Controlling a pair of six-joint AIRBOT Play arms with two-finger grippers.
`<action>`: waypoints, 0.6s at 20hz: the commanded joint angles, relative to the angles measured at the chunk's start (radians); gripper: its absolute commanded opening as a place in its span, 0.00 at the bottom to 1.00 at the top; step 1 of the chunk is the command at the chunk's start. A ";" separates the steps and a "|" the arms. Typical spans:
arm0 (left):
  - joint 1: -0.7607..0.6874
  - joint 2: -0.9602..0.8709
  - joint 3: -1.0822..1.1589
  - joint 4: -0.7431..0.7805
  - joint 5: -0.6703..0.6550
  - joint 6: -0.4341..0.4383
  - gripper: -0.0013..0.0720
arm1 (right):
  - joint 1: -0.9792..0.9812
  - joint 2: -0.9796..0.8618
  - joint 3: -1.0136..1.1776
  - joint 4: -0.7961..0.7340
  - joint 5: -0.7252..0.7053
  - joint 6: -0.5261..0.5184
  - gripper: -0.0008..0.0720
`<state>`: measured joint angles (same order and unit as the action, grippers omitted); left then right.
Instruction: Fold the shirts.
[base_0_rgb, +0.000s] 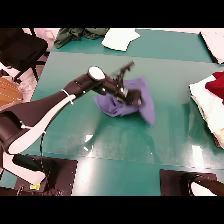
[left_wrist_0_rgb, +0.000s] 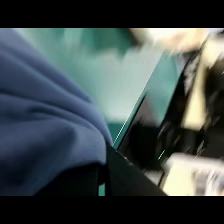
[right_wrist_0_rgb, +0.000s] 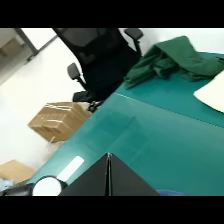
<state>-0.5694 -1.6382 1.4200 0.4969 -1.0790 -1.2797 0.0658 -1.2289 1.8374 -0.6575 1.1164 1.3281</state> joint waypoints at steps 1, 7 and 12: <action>-0.063 0.027 0.000 0.600 -0.336 -0.174 0.05 | -0.141 0.026 -0.001 -0.001 0.107 0.031 0.03; 0.072 0.259 -0.052 1.218 -0.431 -0.339 0.05 | -0.179 0.034 -0.225 -0.034 0.177 0.086 0.03; 0.215 0.325 -0.064 1.056 -0.394 -0.334 0.05 | 0.004 0.006 -0.613 -0.057 0.034 0.056 0.38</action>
<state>-0.4129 -1.3483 1.3659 1.5867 -1.4883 -1.6009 -0.0143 -1.2060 1.4166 -0.6964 1.2350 1.4025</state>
